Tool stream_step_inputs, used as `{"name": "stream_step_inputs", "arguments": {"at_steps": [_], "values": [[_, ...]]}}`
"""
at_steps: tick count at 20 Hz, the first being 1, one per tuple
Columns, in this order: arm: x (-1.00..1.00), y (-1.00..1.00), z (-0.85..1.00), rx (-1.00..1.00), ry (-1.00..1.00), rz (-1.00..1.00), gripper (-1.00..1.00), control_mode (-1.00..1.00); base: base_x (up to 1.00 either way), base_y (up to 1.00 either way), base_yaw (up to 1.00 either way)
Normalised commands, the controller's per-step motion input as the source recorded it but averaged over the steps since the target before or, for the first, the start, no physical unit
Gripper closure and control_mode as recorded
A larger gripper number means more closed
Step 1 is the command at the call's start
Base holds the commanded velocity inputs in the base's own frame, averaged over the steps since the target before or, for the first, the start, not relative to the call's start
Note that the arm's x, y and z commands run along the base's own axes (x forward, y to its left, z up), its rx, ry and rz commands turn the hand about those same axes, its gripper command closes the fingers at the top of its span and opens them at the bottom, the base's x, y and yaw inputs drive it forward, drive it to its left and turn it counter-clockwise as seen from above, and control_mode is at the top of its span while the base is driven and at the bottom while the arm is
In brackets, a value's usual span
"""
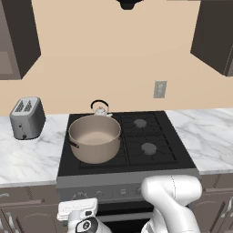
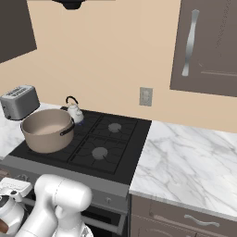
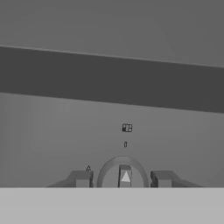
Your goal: Pick the kettle from the cabinet and place it on a stove burner. Then pick the pot from the counter and place it on another stove burner. Finally, turn both burners on.
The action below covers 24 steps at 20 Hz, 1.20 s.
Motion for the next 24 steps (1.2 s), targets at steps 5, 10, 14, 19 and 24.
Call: {"name": "stream_step_inputs", "arguments": {"at_steps": [5, 10, 14, 19, 24], "values": [[0.0, 0.0, 0.0, -0.19, 0.0, 0.0, 1.0, -1.0, 0.0, 0.0, 0.0], [0.0, 0.0, 0.0, -0.24, 0.0, 0.0, 1.0, -1.0, 0.0, 0.0, 0.0], [0.0, 0.0, 0.0, -0.25, 0.0, 0.0, 1.0, -1.0, 0.0, 0.0, 0.0], [0.0, 0.0, 0.0, -0.25, 0.0, 0.0, 1.0, -1.0, 0.0, 0.0, 0.0], [0.0, 0.0, 0.0, -0.26, 0.0, 0.0, 1.0, -1.0, 0.0, 0.0, 0.0]]}}
